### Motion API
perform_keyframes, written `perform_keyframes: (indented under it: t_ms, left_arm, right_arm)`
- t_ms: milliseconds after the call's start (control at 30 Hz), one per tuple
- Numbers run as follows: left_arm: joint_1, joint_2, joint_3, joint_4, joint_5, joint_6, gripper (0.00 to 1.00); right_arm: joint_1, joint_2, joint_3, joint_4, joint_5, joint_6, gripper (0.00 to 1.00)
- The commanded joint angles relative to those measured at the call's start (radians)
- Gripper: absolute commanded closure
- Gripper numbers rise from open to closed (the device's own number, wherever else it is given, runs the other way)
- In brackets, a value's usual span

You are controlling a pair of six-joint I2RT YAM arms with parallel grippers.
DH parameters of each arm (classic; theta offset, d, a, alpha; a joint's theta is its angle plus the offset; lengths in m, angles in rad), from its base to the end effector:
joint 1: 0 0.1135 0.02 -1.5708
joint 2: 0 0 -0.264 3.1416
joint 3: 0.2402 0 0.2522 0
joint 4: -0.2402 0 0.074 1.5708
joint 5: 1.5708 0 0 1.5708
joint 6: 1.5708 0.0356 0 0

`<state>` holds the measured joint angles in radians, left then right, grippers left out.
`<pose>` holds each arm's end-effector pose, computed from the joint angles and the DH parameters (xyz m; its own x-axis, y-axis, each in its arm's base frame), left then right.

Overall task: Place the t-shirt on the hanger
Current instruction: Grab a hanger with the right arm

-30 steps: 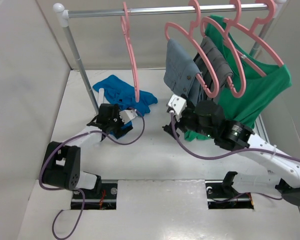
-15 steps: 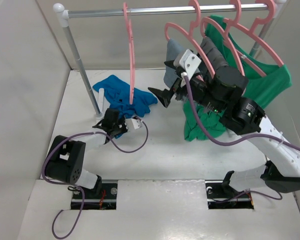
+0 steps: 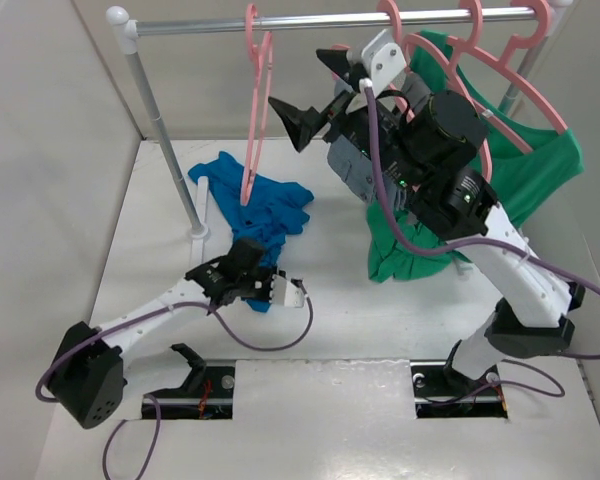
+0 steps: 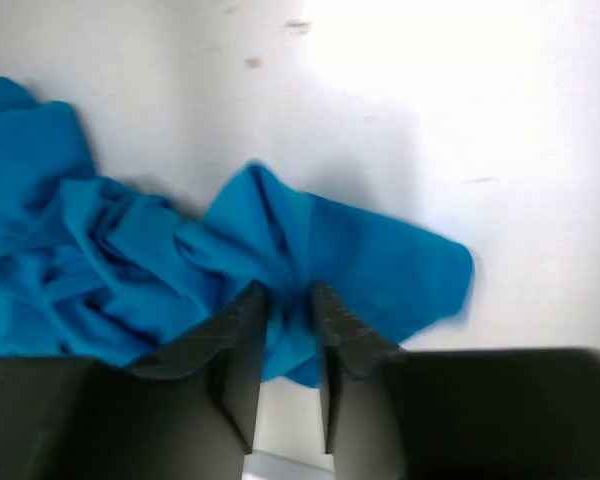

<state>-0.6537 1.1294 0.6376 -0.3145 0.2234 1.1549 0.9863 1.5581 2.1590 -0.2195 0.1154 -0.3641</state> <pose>0.1752 -0.1441 0.2109 0.4224 0.8001 -0.4259 0.8129 -0.1264 0.5686 0.1614 0.2365 0.6062 0.4659 0.0632 -0.8826 -0.6459 0.7060 -0.2905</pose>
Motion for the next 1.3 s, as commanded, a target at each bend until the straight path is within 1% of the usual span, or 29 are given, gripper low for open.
perform_keyframes:
  t_ms: [0,33,67,100,133,200,233,267,333,433,533,600,633,700,767,867,900,1033,1067,1200,1267]
  left_arm:
    - [-0.03,-0.049,-0.055,-0.051,0.034,0.005,0.76]
    - [-0.03,-0.049,-0.065,-0.025,0.01,-0.016,0.7]
    - [-0.03,-0.049,-0.065,0.018,-0.004,-0.059,0.61]
    - [-0.03,-0.04,-0.065,0.034,-0.03,-0.076,0.38]
    - [-0.03,-0.04,-0.065,0.047,-0.041,-0.09,0.31]
    - [-0.03,-0.028,-0.065,0.08,-0.061,-0.11,0.26]
    - [-0.03,-0.017,-0.065,0.089,-0.07,-0.124,0.25]
    - [-0.03,-0.017,-0.076,0.089,-0.079,-0.124,0.25]
    - [-0.03,-0.008,-0.076,0.101,-0.09,-0.133,0.25]
    - [-0.03,-0.008,-0.085,0.111,-0.099,-0.155,0.25]
    - [-0.03,-0.008,-0.098,0.111,-0.099,-0.164,0.25]
    - [-0.03,0.001,-0.107,0.111,-0.099,-0.164,0.25]
    - [-0.03,0.001,-0.107,0.111,-0.099,-0.164,0.25]
    - [-0.03,0.001,-0.107,0.111,-0.099,-0.164,0.25]
    - [-0.03,0.001,-0.107,0.111,-0.099,-0.164,0.25]
    - [-0.03,0.001,-0.107,0.111,-0.108,-0.176,0.23]
    - [-0.03,0.001,-0.118,0.12,-0.108,-0.176,0.23]
    - [-0.03,0.001,-0.128,0.12,-0.108,-0.176,0.23]
    - [-0.03,0.001,-0.128,0.129,-0.108,-0.176,0.23]
    - [-0.03,-0.008,-0.137,0.129,-0.108,-0.176,0.23]
    - [-0.03,-0.017,-0.147,0.138,-0.108,-0.176,0.23]
  right_arm:
    - [0.015,0.072,0.119,0.071,0.042,0.04,0.0]
    - [0.015,0.089,0.136,0.071,0.071,0.05,0.0]
    - [0.024,0.103,0.15,0.071,0.093,0.05,0.0]
    - [0.025,0.13,0.169,0.071,0.127,0.05,0.0]
    - [0.025,0.144,0.18,0.071,0.127,0.05,0.0]
    - [0.034,0.196,0.226,0.08,0.168,0.05,0.0]
    - [0.043,0.213,0.243,0.08,0.188,0.05,0.0]
    - [0.043,0.232,0.26,0.08,0.231,0.05,0.0]
    - [0.052,0.276,0.3,0.08,0.269,0.05,0.02]
    - [0.072,0.313,0.32,0.101,0.334,0.05,0.02]
    - [0.098,0.327,0.32,0.131,0.42,0.014,0.02]
    - [0.114,0.364,0.332,0.161,0.466,-0.038,0.02]
    - [0.129,0.376,0.343,0.161,0.521,-0.054,0.02]
    - [0.14,0.414,0.36,0.17,0.564,-0.104,0.02]
    - [0.149,0.425,0.371,0.17,0.642,-0.113,0.02]
    - [0.149,0.396,0.305,0.17,0.707,-0.125,0.03]
    - [0.149,0.387,0.274,0.17,0.707,-0.125,0.03]
    - [0.149,0.338,0.196,0.17,0.728,-0.134,0.13]
    - [0.149,0.326,0.179,0.17,0.737,-0.134,0.17]
    - [0.149,0.269,0.115,0.17,0.756,-0.134,0.25]
    - [0.149,0.234,0.075,0.17,0.774,-0.134,0.25]
